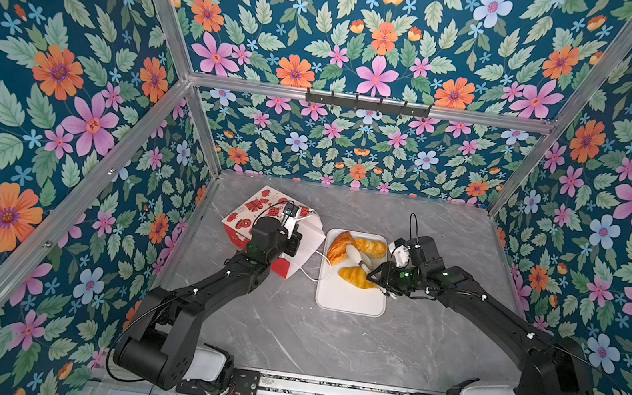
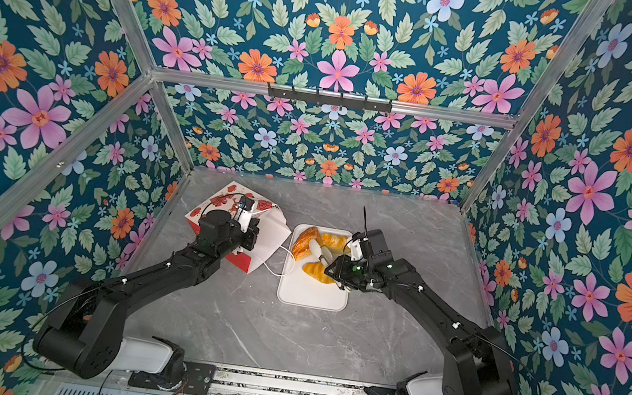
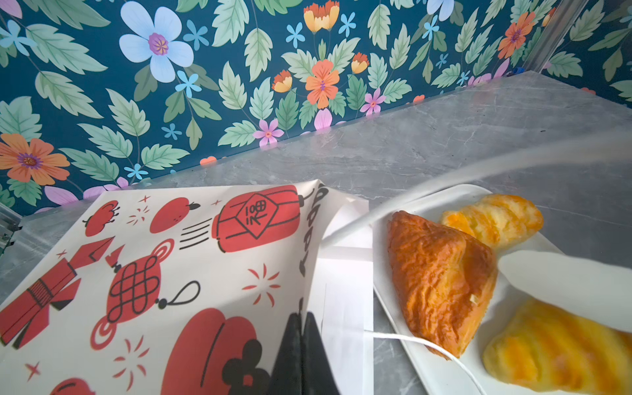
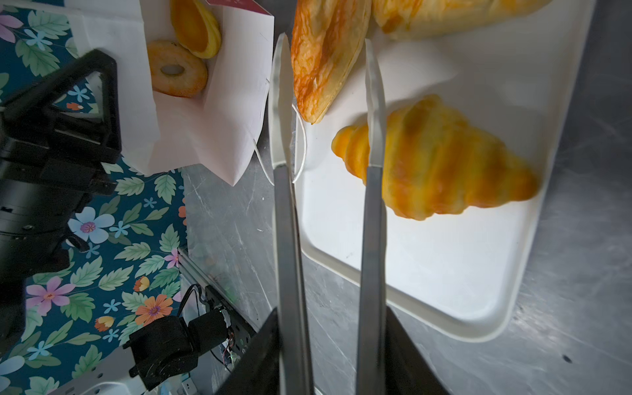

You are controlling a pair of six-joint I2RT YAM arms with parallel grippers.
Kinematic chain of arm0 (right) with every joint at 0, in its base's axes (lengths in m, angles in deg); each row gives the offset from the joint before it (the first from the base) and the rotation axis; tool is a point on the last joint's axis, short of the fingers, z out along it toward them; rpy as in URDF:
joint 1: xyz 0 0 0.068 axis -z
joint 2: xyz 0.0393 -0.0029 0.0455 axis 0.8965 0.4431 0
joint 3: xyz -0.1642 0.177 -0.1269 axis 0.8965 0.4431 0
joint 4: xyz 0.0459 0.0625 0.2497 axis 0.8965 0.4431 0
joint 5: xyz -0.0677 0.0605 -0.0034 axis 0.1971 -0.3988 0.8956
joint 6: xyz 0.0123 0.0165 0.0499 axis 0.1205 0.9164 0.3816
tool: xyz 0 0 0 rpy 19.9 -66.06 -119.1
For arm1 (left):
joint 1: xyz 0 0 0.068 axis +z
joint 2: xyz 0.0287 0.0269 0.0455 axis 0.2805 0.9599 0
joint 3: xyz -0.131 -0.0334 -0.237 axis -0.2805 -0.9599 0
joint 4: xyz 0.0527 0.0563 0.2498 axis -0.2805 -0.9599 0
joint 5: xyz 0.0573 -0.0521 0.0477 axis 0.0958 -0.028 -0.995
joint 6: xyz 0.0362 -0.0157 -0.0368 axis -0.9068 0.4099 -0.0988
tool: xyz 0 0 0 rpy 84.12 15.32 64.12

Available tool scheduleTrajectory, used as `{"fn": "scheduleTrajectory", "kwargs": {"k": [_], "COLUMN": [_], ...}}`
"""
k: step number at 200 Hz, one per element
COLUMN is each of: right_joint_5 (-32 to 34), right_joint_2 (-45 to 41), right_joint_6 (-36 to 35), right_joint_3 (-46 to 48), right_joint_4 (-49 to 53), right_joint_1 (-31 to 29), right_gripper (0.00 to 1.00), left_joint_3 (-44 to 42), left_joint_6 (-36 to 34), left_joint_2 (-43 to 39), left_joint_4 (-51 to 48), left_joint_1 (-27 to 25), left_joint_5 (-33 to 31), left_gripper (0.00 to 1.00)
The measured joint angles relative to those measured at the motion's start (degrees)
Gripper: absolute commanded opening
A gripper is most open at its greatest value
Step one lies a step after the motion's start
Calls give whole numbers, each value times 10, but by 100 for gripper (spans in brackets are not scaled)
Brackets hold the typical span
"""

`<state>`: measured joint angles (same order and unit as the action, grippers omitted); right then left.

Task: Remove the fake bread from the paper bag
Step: 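Lift the open tongs off the tray and swing them toward the bag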

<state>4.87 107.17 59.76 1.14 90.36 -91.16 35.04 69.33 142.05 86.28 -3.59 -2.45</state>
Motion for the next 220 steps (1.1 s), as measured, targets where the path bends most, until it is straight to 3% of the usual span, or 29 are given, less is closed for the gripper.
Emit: {"fn": "scheduleTrajectory", "kwargs": {"k": [61, 220], "right_joint_5": [12, -44], "right_joint_2": [-38, 98], "right_joint_6": [-20, -26], "right_joint_3": [-19, -61], "right_joint_4": [30, -47], "right_joint_1": [10, 10], "right_gripper": [42, 40], "left_joint_3": [7, 7], "left_joint_6": [0, 0], "left_joint_2": [4, 3], "left_joint_4": [-1, -1], "left_joint_1": [0, 0], "left_joint_5": [3, 3], "left_gripper": [0, 0]}}
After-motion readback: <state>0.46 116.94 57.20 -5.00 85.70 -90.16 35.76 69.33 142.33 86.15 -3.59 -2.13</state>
